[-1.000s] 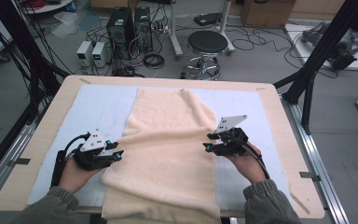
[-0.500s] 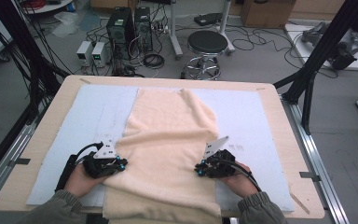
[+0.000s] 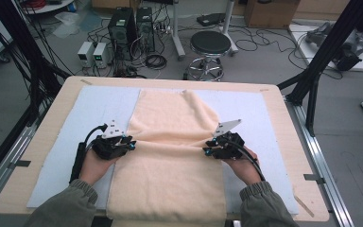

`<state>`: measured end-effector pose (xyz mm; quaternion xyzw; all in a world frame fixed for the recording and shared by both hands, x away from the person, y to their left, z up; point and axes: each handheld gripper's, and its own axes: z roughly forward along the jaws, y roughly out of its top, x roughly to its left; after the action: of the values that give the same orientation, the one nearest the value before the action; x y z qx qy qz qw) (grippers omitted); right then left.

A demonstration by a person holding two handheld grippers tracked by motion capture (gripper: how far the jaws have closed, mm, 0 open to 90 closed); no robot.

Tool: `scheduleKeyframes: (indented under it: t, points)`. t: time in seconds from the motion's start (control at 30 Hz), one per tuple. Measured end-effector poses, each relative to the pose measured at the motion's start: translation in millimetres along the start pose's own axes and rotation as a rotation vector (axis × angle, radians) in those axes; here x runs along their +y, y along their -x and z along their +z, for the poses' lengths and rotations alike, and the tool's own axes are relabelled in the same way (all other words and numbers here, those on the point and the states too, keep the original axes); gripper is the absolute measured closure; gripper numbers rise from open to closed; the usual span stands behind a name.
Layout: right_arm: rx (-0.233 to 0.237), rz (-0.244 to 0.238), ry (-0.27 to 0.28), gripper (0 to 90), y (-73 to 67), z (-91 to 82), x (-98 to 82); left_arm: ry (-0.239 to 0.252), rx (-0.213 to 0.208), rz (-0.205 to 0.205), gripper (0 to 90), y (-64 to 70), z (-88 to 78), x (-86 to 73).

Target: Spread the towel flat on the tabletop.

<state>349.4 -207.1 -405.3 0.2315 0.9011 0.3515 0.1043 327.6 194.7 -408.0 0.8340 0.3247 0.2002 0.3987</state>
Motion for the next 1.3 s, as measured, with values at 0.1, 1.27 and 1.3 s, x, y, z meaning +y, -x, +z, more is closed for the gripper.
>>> scheduleKeyframes:
  t: [0.1,1.27,1.3]
  points:
    - [0.007,-0.026,0.015,61.3,-10.6,-8.8,1.0,0.009,-0.014,0.028,63.5,2.6,-14.2,-4.0]
    - [0.314,-0.172,0.049,82.3,-123.7,-56.4,-43.4,-0.051,-0.332,0.223,85.3,91.4,-114.9,-54.4]
    - [0.327,-0.176,0.066,77.9,-132.5,-62.4,-44.9,-0.047,-0.333,0.236,84.4,95.4,-120.4,-54.7]
